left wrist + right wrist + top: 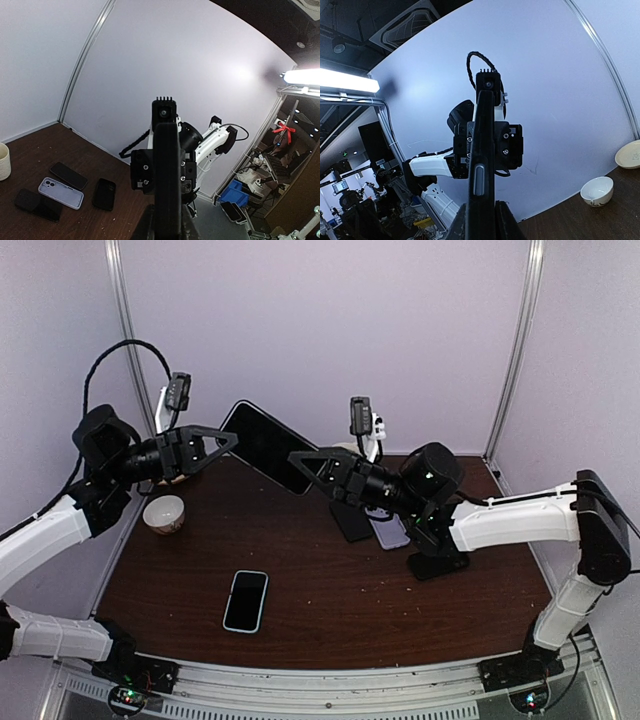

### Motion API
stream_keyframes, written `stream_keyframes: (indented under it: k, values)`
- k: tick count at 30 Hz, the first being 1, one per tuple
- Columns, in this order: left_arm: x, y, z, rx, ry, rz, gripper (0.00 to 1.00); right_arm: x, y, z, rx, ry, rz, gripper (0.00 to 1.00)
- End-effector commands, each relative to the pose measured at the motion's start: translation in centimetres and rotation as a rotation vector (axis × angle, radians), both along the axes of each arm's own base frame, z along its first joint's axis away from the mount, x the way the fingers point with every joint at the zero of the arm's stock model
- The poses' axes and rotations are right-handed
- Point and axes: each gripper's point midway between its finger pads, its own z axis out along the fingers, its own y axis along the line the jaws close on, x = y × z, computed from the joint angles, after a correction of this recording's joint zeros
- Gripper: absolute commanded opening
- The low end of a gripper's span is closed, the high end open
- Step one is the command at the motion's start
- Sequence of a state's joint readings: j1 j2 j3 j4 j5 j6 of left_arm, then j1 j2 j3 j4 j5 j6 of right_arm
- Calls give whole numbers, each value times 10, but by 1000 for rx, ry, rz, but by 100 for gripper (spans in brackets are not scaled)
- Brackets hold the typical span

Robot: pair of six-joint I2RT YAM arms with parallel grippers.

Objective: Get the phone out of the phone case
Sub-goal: Pass from the left arm to the right

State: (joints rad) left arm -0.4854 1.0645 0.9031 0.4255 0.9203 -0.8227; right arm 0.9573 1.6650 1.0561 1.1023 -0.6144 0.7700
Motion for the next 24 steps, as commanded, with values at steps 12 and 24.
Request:
stream_keyframes:
  k: [12, 24]
  values:
    - [-7, 4, 5, 74, -205, 30, 52, -9, -21, 23, -32, -90, -19, 0]
    - [-2, 5, -15, 192, -295, 73, 77, -1, -65, -17, -408, -131, -206, 0]
